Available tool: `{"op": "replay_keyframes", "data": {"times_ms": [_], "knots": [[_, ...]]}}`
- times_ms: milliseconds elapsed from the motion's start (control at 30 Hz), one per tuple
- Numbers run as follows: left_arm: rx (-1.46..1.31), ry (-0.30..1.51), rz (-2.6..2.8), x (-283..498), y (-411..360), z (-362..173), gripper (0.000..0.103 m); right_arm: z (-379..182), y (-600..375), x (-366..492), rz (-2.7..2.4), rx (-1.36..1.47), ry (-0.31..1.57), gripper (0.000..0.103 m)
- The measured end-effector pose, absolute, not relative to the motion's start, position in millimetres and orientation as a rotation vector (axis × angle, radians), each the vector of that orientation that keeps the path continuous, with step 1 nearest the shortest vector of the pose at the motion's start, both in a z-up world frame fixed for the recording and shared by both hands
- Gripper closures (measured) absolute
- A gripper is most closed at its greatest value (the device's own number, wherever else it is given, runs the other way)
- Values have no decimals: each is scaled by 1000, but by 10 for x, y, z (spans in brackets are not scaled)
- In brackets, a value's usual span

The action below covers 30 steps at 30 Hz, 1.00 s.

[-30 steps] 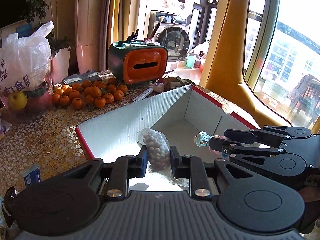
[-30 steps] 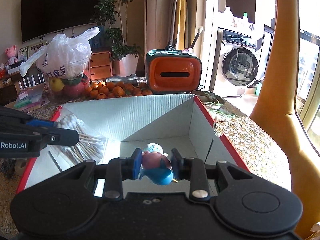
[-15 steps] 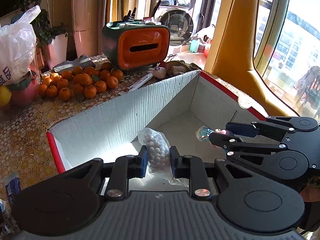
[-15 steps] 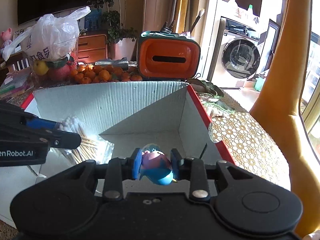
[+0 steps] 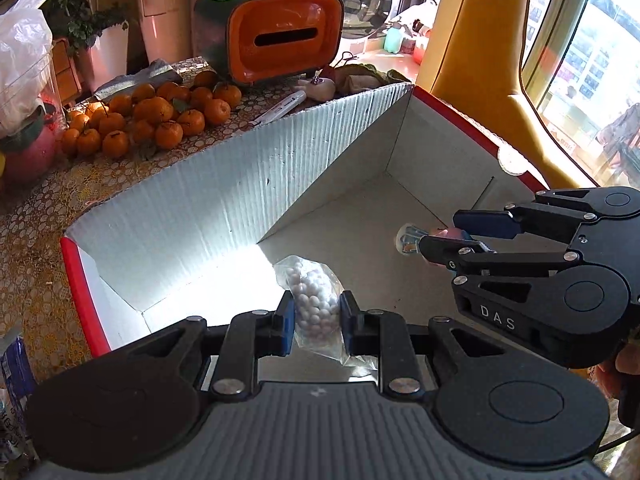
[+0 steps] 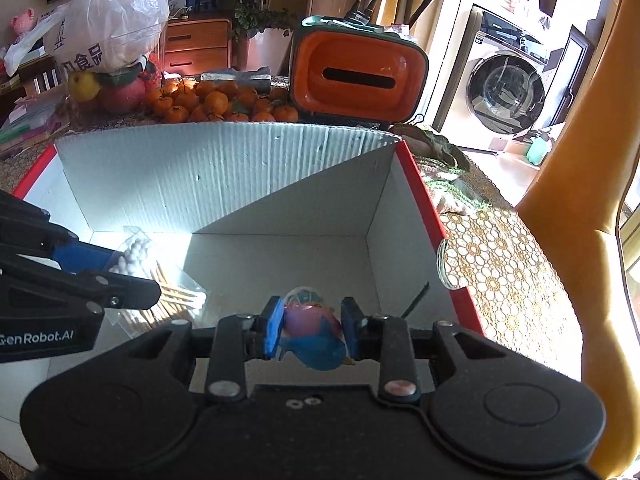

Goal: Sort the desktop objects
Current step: 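Open the left tool to drop the swab bag while the right tool releases the pig inside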

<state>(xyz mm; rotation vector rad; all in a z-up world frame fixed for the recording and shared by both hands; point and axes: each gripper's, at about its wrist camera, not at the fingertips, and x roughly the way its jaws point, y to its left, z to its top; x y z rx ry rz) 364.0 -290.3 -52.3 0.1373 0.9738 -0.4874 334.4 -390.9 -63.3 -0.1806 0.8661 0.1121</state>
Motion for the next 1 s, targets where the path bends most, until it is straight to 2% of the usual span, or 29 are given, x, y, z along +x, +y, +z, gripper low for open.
{"op": "replay_keyframes", "data": {"times_ms": [300, 433, 500, 700, 767, 867, 933, 1000], "knots": [[181, 1026, -495, 3657, -2900, -529, 81, -674, -3910, 3406, 139, -199, 928, 73], [194, 1063, -489, 3660, -2890, -528, 80, -672, -3886, 3419, 162, -219, 953, 84], [209, 1078, -484, 3658, -2901, -533, 80, -653, -3868, 3411, 167, -233, 949, 81], [246, 1137, -476, 3655, -2929, -549, 79, -566, -3873, 3353, 184, -225, 933, 64], [252, 1146, -474, 3648, -2928, -545, 79, -523, -3890, 3319, 191, -200, 920, 52], [261, 1173, -460, 3641, -2933, -550, 77, -450, -3909, 3257, 202, -171, 906, 42], [251, 1199, -442, 3652, -2918, -557, 74, -403, -3914, 3208, 209, -168, 894, 36], [229, 1205, -450, 3636, -2901, -538, 74, -365, -3925, 3161, 212, -163, 888, 35]]}}
